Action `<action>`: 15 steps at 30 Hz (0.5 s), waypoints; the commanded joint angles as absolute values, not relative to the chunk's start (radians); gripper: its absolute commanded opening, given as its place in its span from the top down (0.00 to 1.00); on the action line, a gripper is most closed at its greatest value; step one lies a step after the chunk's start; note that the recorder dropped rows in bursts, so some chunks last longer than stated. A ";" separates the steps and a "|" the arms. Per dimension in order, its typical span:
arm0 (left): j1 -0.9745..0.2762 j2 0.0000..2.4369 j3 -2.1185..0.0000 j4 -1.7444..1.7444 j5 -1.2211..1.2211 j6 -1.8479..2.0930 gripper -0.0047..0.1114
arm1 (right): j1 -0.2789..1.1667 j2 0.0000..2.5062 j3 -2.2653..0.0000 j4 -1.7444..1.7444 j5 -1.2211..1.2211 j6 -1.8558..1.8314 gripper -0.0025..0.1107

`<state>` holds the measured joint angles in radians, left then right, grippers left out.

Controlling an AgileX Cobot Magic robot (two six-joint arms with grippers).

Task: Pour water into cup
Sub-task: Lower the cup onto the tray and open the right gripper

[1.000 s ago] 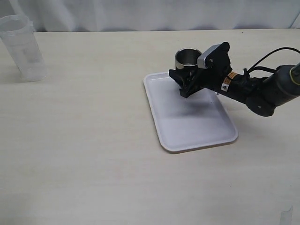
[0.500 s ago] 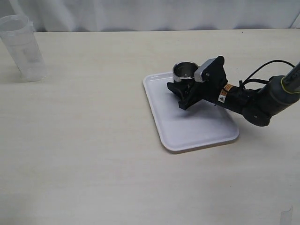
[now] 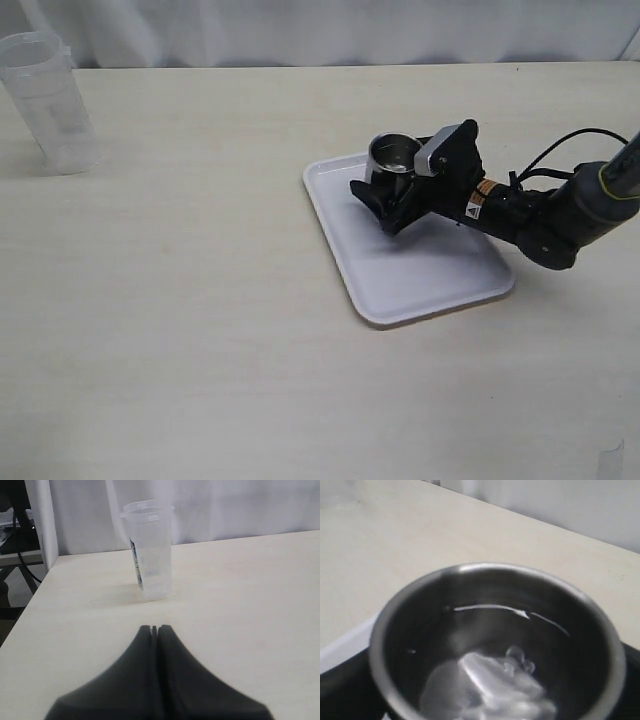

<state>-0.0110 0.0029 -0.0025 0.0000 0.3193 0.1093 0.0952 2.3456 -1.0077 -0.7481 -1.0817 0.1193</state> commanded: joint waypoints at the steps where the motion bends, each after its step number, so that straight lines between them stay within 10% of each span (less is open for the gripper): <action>1: -0.015 0.000 0.000 0.000 0.317 0.103 0.96 | 0.095 2.345 -1.011 -0.758 -1.085 0.107 0.01; 15: -0.015 0.000 0.000 0.000 0.317 0.103 0.96 | 0.095 2.201 -0.993 -0.774 -1.104 0.143 0.01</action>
<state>-0.0110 0.0029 -0.0025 0.0000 0.3193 0.1093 0.0952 2.2378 -1.0000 -0.7644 -1.0861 0.1160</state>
